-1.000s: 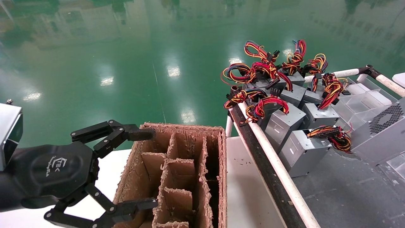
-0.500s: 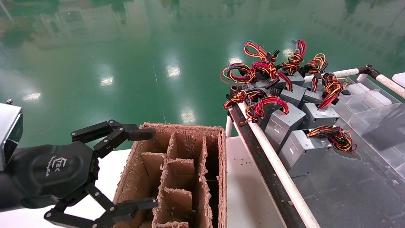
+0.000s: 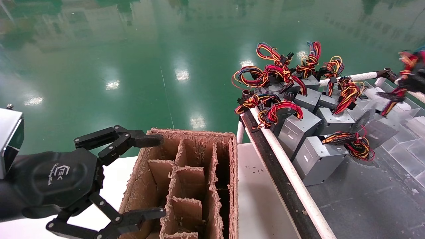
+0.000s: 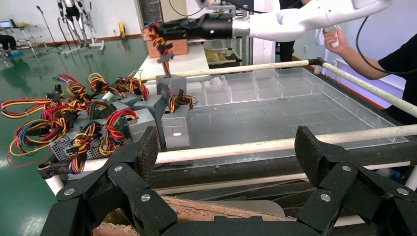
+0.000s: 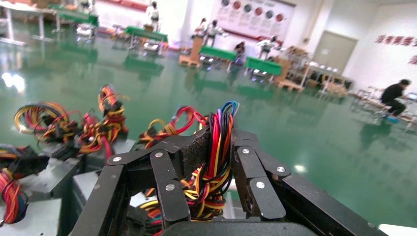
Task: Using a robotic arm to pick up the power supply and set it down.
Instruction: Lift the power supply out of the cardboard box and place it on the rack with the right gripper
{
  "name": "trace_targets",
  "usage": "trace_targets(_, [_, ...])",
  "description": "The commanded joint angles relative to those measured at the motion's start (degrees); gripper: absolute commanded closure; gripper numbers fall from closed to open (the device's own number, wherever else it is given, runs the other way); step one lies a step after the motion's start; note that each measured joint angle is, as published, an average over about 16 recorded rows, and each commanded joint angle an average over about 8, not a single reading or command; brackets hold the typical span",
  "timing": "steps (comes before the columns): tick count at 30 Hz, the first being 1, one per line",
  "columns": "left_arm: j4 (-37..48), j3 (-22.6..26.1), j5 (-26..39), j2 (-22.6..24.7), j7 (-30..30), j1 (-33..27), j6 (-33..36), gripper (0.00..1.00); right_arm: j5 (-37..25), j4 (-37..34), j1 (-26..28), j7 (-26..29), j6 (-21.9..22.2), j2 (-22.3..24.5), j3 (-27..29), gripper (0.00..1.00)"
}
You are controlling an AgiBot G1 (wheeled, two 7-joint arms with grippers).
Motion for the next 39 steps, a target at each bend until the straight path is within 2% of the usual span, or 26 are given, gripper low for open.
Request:
trace_targets(1, [0.00, 0.01, 0.00, 0.00, 0.00, 0.00, 0.00, 0.00, -2.71, -1.29, 2.04, 2.07, 1.01, -1.57, -0.98, 1.00])
trace_targets(6, [0.00, 0.02, -0.01, -0.01, 0.01, 0.00, -0.01, 0.00, -7.84, -6.77, 5.96, 7.76, -0.44, -4.91, -3.70, 1.00])
trace_targets(14, [0.00, 0.04, -0.03, -0.02, 0.02, -0.01, -0.02, 0.00, -14.56, -16.01, 11.00, 15.63, -5.10, -9.35, -7.70, 1.00])
trace_targets(25, [0.00, 0.07, -0.05, -0.03, 0.04, -0.02, -0.03, 0.00, -19.17, -27.17, 14.07, 22.09, -10.60, -15.00, -10.85, 1.00])
trace_targets(26, [0.00, 0.08, -0.05, -0.03, 0.04, -0.02, -0.03, 0.00, -19.34, -28.12, 14.11, 22.47, -10.99, -15.50, -10.99, 0.96])
trace_targets(33, [0.00, 0.10, -0.07, -0.04, 0.05, -0.02, -0.04, 0.00, -19.80, -33.56, 14.31, 24.14, -13.62, -18.41, -11.43, 0.08])
trace_targets(34, [0.00, 0.10, -0.07, -0.04, 0.05, -0.02, -0.04, 0.00, -19.86, -34.19, 14.32, 24.28, -13.97, -18.76, -11.47, 0.00])
trace_targets(39, [0.00, 0.11, -0.08, -0.05, 0.06, -0.03, -0.05, 0.00, -20.37, -36.86, 14.25, 25.08, -15.41, -20.12, -11.86, 0.00])
